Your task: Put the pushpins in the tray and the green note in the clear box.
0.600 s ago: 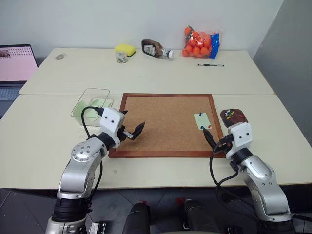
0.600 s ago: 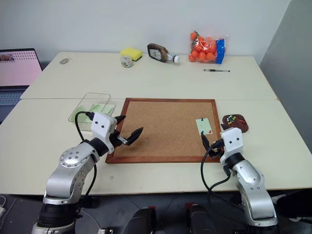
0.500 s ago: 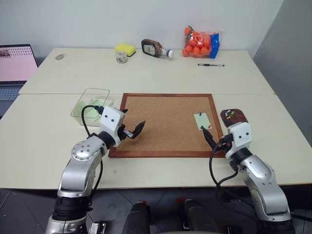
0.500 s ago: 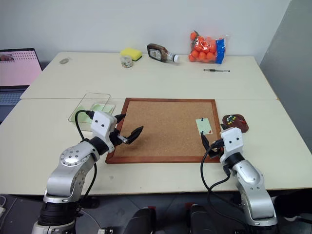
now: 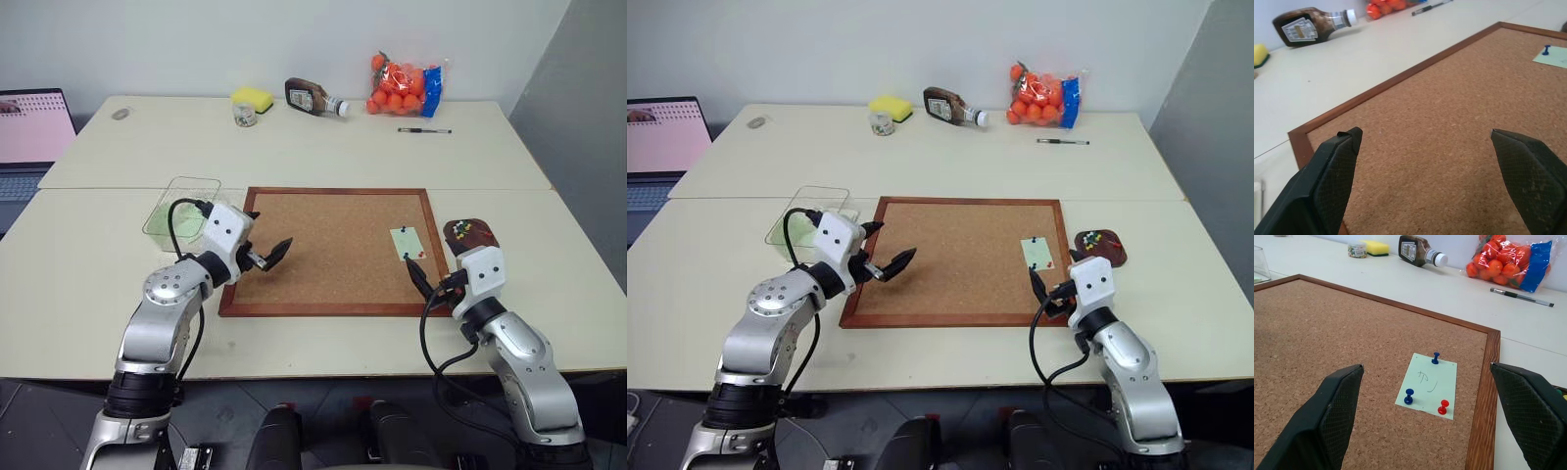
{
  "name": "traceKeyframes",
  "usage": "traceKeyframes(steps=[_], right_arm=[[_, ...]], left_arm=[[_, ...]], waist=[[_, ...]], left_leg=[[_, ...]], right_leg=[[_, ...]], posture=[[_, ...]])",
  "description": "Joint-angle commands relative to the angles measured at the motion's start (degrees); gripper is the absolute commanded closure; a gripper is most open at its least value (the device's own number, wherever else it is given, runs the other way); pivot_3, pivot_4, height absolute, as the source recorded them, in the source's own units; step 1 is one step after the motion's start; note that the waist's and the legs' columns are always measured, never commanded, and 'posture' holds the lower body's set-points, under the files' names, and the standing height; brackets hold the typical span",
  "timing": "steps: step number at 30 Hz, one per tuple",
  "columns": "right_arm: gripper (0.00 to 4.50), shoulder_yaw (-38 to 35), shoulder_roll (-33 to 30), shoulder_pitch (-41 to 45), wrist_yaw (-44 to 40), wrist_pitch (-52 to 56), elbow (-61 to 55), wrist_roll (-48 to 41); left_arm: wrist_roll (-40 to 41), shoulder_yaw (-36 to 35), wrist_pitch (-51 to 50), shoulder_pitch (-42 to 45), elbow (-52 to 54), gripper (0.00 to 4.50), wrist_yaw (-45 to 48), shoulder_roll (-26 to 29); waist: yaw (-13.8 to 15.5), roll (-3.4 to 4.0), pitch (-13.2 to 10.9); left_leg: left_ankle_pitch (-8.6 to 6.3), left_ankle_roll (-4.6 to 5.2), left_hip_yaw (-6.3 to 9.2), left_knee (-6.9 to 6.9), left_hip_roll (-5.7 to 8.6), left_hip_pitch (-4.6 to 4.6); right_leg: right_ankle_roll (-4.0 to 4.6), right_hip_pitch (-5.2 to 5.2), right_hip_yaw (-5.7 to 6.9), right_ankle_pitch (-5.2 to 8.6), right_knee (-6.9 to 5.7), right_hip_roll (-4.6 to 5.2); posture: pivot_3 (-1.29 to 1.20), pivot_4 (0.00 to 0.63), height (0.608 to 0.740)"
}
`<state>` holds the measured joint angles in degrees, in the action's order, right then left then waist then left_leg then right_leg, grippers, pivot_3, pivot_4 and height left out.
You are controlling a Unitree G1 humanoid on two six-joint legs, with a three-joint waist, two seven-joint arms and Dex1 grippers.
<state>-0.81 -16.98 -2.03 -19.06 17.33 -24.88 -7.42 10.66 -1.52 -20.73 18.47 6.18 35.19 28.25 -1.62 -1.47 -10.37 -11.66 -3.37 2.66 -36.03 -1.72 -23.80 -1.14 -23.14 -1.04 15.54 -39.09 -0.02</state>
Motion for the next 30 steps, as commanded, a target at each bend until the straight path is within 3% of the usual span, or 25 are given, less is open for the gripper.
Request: traceKeyframes(steps=[1,5,11,24,30], right_arm=[[0.15,0.4,-2.07,-2.22,-2.28,1.62,-6.14,-1.41],[0.0,1.36,-4.55,-4.27,-3.97,3.1,-9.59,-1.25],[0.0,0.7,-4.05,-3.36,-2.97,8.44,-13.56,-4.19],[0.0,-0.38,-2.73,10.94,1.02,23.61,-6.07,-7.05],[0.0,0.46,-1.42,20.77,2.6,26.01,4.63,-5.9]], left_arm=[[1.94,0.8,1.32,1.44,0.1,0.04,4.21,0.77],[1.43,2.28,2.88,1.49,-1.15,0.47,7.08,1.2],[-0.7,4.93,4.73,3.44,-6.44,1.66,8.48,0.94],[-2.56,7.82,5.48,3.32,-12.6,4.31,9.57,0.34],[-1.78,8.94,3.36,1.69,-11.0,4.46,11.78,0.93]], waist=[[0.0,0.0,0.0],[0.0,0.0,0.0],[-0.04,0.0,0.0],[-0.02,0.0,0.0],[-0.1,0.02,0.01]], left_leg=[[0.0,0.0,0.0,0.0,0.0,0.0],[0.0,0.0,0.0,0.01,0.0,0.0],[0.0,0.0,0.01,-0.01,-0.01,0.0],[0.0,0.0,0.02,-0.01,0.0,-0.01],[0.01,0.01,0.0,0.0,0.0,0.0]], right_leg=[[0.0,0.0,0.0,0.0,0.0,0.0],[0.0,0.0,0.0,0.0,0.0,0.0],[-0.01,0.01,0.02,0.0,-0.01,-0.01],[0.0,-0.01,0.02,0.0,0.0,-0.02],[0.02,-0.01,0.0,-0.01,-0.01,-0.01]], posture=[[0.0,0.15,0.74],[0.0,0.15,0.74],[0.0,0.15,0.74],[0.0,0.15,0.74],[0.0,0.15,0.74]])
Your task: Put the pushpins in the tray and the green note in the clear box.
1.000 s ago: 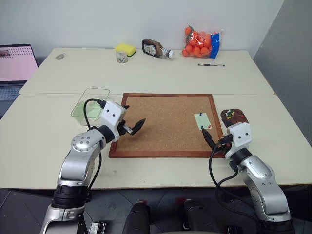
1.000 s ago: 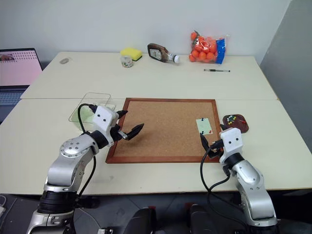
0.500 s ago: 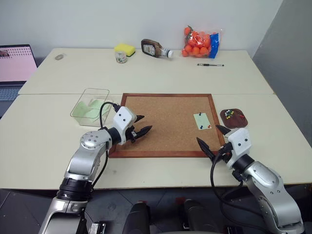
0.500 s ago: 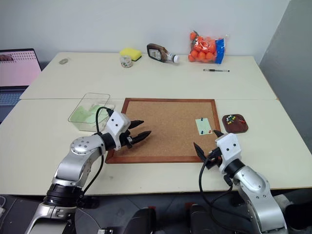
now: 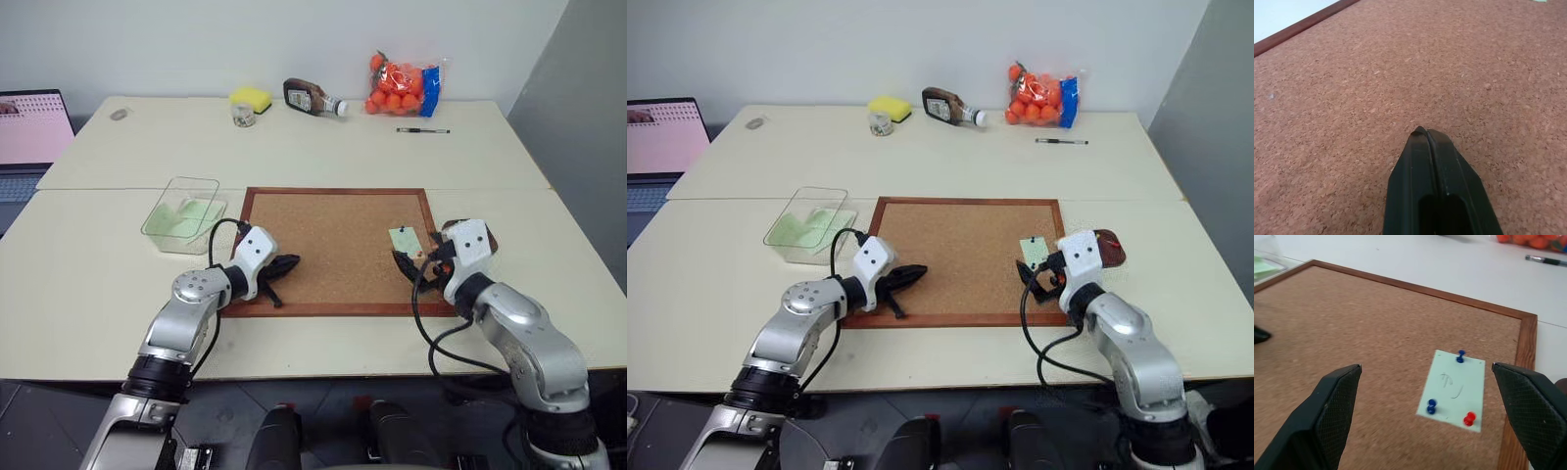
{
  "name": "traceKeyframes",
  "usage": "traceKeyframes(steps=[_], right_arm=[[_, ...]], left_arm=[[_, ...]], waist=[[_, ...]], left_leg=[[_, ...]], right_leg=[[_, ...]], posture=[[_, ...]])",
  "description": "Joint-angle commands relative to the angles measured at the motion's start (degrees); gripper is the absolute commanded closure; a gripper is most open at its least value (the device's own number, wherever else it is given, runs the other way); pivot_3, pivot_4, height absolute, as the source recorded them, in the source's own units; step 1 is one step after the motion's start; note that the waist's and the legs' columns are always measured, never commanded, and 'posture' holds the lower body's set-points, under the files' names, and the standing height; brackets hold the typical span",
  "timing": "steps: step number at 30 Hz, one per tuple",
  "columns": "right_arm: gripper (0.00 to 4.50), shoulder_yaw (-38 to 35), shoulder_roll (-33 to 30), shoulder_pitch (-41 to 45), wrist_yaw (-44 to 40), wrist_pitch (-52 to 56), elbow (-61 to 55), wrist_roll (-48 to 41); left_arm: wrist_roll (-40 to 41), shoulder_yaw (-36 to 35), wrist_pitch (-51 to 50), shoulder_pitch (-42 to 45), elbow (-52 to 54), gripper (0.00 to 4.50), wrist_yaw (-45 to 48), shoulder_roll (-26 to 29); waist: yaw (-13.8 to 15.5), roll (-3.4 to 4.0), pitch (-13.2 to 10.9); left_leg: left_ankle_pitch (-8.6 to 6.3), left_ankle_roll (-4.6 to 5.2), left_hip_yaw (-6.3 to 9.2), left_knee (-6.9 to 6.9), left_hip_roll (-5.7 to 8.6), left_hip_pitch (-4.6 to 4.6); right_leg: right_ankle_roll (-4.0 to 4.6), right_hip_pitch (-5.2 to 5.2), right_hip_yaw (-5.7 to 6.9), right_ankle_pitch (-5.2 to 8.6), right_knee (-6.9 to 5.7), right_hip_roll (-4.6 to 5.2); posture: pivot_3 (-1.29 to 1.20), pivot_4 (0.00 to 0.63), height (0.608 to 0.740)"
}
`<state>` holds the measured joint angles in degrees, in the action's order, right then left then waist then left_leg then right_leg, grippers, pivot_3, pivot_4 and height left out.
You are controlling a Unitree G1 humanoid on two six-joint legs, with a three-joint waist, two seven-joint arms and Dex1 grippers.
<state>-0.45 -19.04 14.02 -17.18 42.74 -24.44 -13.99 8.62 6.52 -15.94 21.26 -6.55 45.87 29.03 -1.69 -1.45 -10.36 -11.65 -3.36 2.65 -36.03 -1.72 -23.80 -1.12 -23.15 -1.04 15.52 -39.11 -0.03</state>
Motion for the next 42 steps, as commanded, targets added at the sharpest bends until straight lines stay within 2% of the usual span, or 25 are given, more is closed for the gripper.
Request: traceKeyframes(steps=[1,6,13,24,29,36,42], right_arm=[[0.0,0.13,1.04,6.84,0.96,0.45,7.04,0.81],[0.0,1.76,1.34,13.1,0.13,-1.7,17.59,2.71],[0.0,2.14,2.08,16.77,0.0,-6.0,26.99,4.5],[2.09,2.72,3.07,18.49,-0.04,-9.57,32.2,6.58],[2.9,2.23,3.28,19.21,0.61,-10.25,33.97,7.48],[4.47,1.5,3.6,19.44,1.27,-10.69,33.66,7.98],[4.49,0.64,3.76,18.49,1.3,-10.69,30.51,7.53]], left_arm=[[-0.01,0.68,-1.59,-1.11,1.69,4.46,0.3,-0.06],[-0.61,0.54,-1.83,-0.91,1.61,4.46,-0.77,-0.33],[-0.85,0.55,-1.82,-0.91,1.94,4.46,-1.0,-0.4],[-1.02,0.8,-2.0,-0.56,2.05,4.5,-1.52,-0.48],[-0.99,0.88,-2.12,-0.75,2.44,4.5,-1.69,-0.56],[-0.99,0.88,-2.34,-1.08,3.02,4.5,-1.82,-0.64],[-1.08,0.95,-2.99,-1.49,3.7,4.5,-1.76,-0.56]], waist=[[-0.01,0.0,0.0],[-0.02,0.01,0.01],[-0.03,0.02,0.0],[-0.03,0.02,0.0],[-0.03,0.02,0.0],[-0.03,0.02,0.0],[-0.04,0.02,0.0]], left_leg=[[0.0,0.0,-0.01,0.0,-0.01,0.0],[0.0,0.01,-0.02,0.01,0.0,0.0],[0.0,0.01,-0.05,0.02,0.01,-0.02],[0.0,0.01,-0.05,0.03,0.0,-0.02],[0.0,0.01,-0.05,0.02,0.0,-0.02],[0.0,0.01,-0.05,0.03,0.0,-0.02],[0.0,0.01,-0.05,0.03,0.0,-0.03]], right_leg=[[0.0,0.0,-0.01,0.0,0.01,0.0],[0.06,0.0,-0.01,-0.03,0.0,0.0],[0.22,-0.02,-0.02,-0.13,0.01,0.01],[0.22,-0.02,-0.02,-0.13,0.01,0.01],[0.22,-0.02,-0.01,-0.13,0.01,0.01],[0.23,-0.02,-0.01,-0.13,0.01,0.01],[0.22,-0.02,-0.02,-0.13,0.01,0.01]], posture=[[0.0,0.15,0.74],[0.0,0.15,0.74],[0.0,0.15,0.74],[0.0,0.15,0.74],[0.0,0.15,0.74],[0.0,0.15,0.74],[0.0,0.15,0.74]])
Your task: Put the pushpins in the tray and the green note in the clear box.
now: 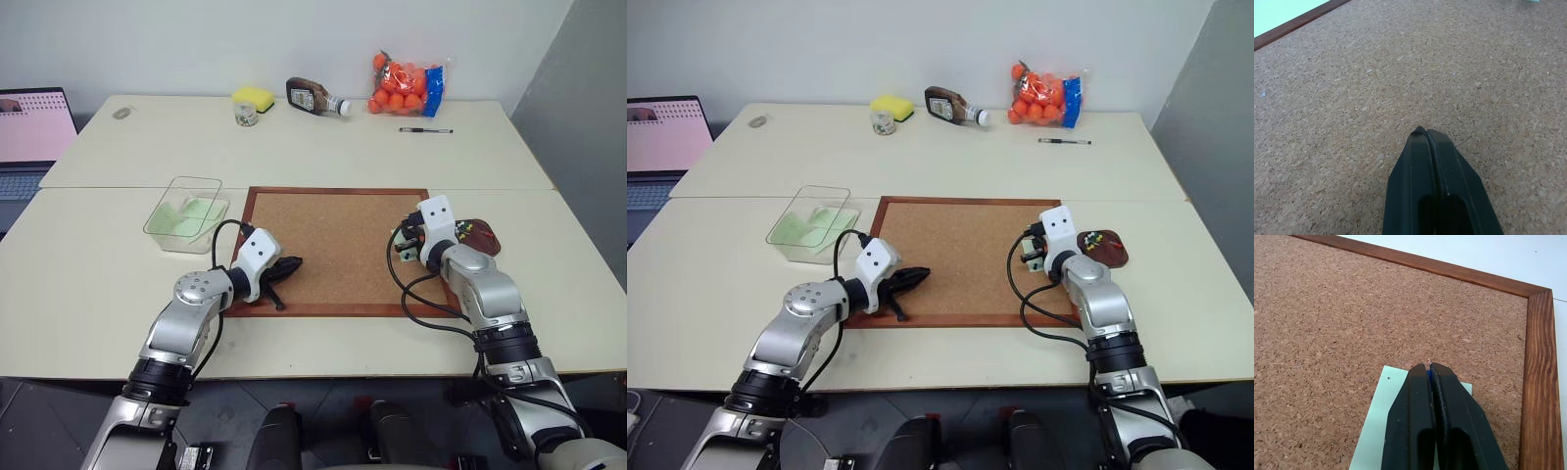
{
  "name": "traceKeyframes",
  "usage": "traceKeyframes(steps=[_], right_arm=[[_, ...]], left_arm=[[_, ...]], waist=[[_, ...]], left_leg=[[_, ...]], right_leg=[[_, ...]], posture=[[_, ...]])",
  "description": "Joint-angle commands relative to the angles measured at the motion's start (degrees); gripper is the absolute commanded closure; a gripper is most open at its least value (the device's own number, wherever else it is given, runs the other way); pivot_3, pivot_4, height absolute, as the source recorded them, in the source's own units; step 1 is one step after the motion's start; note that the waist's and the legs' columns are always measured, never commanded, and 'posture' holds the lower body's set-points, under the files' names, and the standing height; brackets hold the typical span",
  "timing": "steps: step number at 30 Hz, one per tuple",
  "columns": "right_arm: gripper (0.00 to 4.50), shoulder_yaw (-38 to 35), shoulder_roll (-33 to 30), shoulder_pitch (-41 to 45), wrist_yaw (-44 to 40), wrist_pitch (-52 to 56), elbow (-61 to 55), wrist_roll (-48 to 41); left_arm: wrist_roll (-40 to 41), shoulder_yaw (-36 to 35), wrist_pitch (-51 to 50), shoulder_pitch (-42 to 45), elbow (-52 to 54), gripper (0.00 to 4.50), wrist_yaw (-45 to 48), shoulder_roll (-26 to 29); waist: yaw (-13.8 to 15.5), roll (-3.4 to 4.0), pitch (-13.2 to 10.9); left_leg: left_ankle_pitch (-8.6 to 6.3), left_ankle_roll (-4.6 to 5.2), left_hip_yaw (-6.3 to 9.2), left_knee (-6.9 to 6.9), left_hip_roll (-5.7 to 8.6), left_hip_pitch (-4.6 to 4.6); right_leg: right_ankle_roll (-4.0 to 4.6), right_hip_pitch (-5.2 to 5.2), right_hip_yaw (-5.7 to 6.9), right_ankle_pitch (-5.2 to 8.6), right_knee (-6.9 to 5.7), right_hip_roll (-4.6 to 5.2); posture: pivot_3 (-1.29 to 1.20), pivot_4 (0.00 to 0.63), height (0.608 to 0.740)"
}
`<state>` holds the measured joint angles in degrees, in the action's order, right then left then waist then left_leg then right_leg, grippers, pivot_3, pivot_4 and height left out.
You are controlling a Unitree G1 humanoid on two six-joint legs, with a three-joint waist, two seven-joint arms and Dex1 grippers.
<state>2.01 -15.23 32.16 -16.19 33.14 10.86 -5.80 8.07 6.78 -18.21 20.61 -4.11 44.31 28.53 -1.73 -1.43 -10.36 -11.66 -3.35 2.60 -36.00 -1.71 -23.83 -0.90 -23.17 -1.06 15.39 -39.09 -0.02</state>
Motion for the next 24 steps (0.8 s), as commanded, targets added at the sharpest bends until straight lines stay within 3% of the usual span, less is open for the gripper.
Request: traceKeyframes(steps=[1,9,24], right_arm=[[4.49,-2.12,0.06,-0.01,0.31,-1.31,-5.71,-0.94],[4.49,-5.49,2.31,-1.96,1.76,1.85,-11.78,-4.01],[4.49,-5.57,4.41,-2.72,2.72,-0.36,-13.07,-3.74]], left_arm=[[-0.6,0.74,-0.82,-0.9,1.36,4.5,-0.19,-0.02],[-0.76,0.6,-1.13,-1.3,2.07,4.5,-0.61,-0.29],[-2.45,1.96,-1.07,-1.46,2.13,4.5,-0.07,0.75]], waist=[[0.0,0.01,0.0],[0.04,0.03,-0.02],[0.05,0.04,-0.02]], left_leg=[[0.0,0.0,0.0,0.0,0.0,0.0],[0.0,0.0,0.01,0.02,0.0,-0.01],[0.0,0.0,0.01,0.02,0.0,-0.01]], right_leg=[[0.01,0.0,0.01,-0.01,0.0,0.0],[0.01,-0.01,0.0,0.0,0.0,0.0],[-0.12,-0.01,0.0,0.07,0.01,0.01]], posture=[[0.0,0.15,0.74],[0.0,0.15,0.74],[0.0,0.15,0.74]])
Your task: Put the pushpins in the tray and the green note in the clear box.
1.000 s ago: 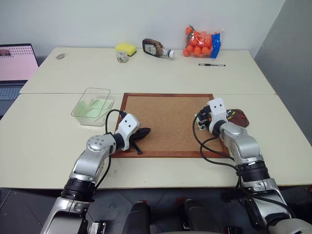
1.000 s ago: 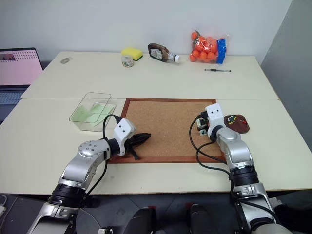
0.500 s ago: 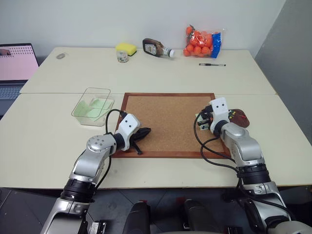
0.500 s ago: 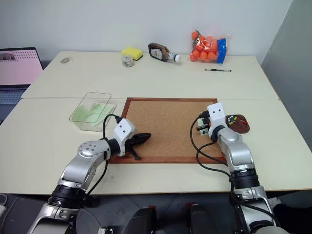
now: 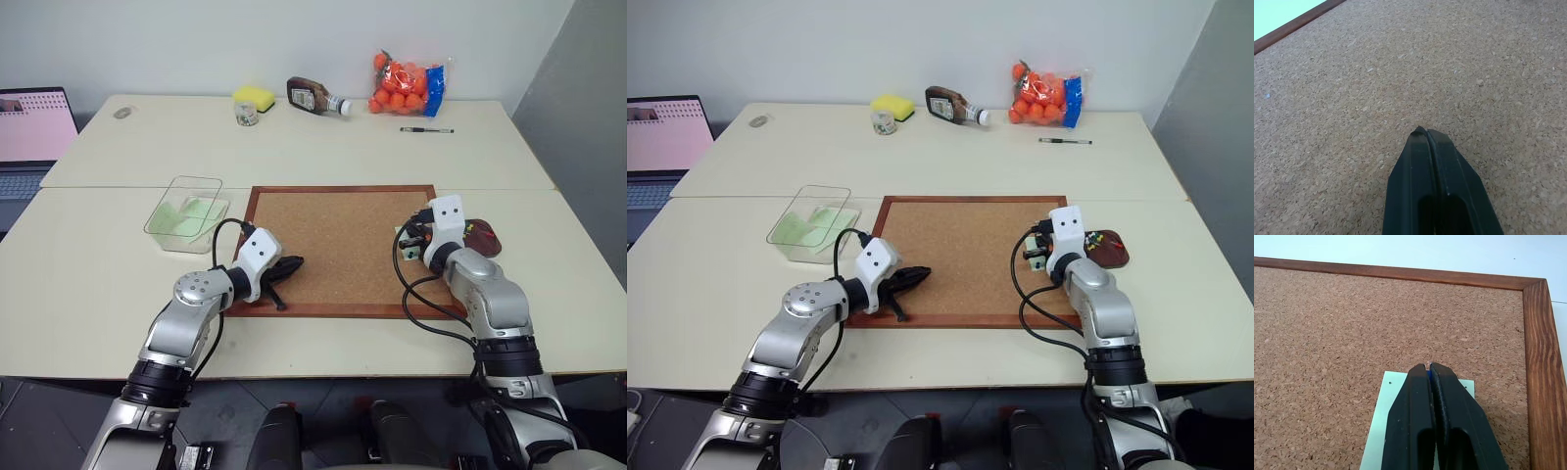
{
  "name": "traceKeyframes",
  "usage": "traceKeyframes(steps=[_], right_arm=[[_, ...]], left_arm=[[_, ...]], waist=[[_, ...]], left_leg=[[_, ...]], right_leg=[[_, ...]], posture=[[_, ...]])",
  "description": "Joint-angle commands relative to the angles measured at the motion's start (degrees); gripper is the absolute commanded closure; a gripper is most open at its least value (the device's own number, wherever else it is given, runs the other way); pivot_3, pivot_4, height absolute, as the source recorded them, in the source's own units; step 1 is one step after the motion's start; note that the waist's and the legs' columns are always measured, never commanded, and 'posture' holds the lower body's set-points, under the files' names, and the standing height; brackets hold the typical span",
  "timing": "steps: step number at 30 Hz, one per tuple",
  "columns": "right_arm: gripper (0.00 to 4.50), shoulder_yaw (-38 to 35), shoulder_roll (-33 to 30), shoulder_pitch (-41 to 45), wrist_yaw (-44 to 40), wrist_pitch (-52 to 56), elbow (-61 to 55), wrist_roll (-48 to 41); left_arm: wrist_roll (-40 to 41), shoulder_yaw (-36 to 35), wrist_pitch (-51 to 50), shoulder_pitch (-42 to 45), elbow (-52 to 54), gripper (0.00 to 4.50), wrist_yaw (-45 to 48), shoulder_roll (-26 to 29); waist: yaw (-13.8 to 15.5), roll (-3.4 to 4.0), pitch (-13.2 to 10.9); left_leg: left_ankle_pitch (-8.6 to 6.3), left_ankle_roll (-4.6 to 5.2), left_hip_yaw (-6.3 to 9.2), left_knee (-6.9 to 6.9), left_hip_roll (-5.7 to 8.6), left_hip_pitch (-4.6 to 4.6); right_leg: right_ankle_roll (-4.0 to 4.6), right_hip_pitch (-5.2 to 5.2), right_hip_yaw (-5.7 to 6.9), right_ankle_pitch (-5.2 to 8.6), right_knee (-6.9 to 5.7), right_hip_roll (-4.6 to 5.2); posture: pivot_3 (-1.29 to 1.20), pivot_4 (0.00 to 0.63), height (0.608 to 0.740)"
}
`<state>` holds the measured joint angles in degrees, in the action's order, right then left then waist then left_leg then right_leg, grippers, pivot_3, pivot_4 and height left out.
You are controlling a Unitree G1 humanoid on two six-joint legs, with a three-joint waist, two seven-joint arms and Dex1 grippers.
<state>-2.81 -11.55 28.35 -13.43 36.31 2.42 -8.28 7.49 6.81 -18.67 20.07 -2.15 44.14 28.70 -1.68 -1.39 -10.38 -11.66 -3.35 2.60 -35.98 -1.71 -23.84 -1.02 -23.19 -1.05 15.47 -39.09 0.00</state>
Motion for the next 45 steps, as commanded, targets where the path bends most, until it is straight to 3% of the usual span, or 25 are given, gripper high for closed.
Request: traceKeyframes(steps=[1,21,31,45], right_arm=[[4.49,-0.55,0.82,1.01,-0.17,-3.87,-4.68,-1.09],[4.49,0.77,0.51,-1.47,-0.48,-7.66,-9.02,-0.14],[4.49,-7.12,-7.74,-11.83,0.34,1.41,-22.45,-0.66],[4.49,-10.31,-10.74,-11.04,2.93,-1.45,-9.02,1.67]], left_arm=[[-2.52,2.45,-0.22,-1.02,0.13,4.5,0.24,0.97],[-7.47,6.38,-0.94,0.76,-2.35,4.5,0.41,1.81],[-6.89,5.81,-0.86,0.56,-2.07,4.5,-0.03,0.45],[-7.25,6.05,0.29,1.29,-3.31,4.5,-0.04,-0.03]], waist=[[0.0,0.0,0.0],[-0.05,0.17,0.12],[0.32,0.27,0.23],[0.24,0.56,0.46]], left_leg=[[0.0,0.0,0.0,0.0,0.0,0.0],[0.0,0.0,-0.02,0.0,0.0,0.05],[0.0,0.01,0.01,0.0,0.06,0.02],[0.04,0.08,-0.07,-0.02,0.06,0.08]], right_leg=[[0.0,0.0,0.0,0.0,0.0,0.0],[-0.09,0.03,-0.02,0.05,-0.01,0.0],[-0.11,0.07,0.01,0.07,0.05,0.05],[-0.16,0.09,-0.05,0.06,0.03,0.04]], posture=[[0.0,0.15,0.74],[0.0,0.15,0.74],[0.0,0.15,0.74],[0.0,0.15,0.74]])
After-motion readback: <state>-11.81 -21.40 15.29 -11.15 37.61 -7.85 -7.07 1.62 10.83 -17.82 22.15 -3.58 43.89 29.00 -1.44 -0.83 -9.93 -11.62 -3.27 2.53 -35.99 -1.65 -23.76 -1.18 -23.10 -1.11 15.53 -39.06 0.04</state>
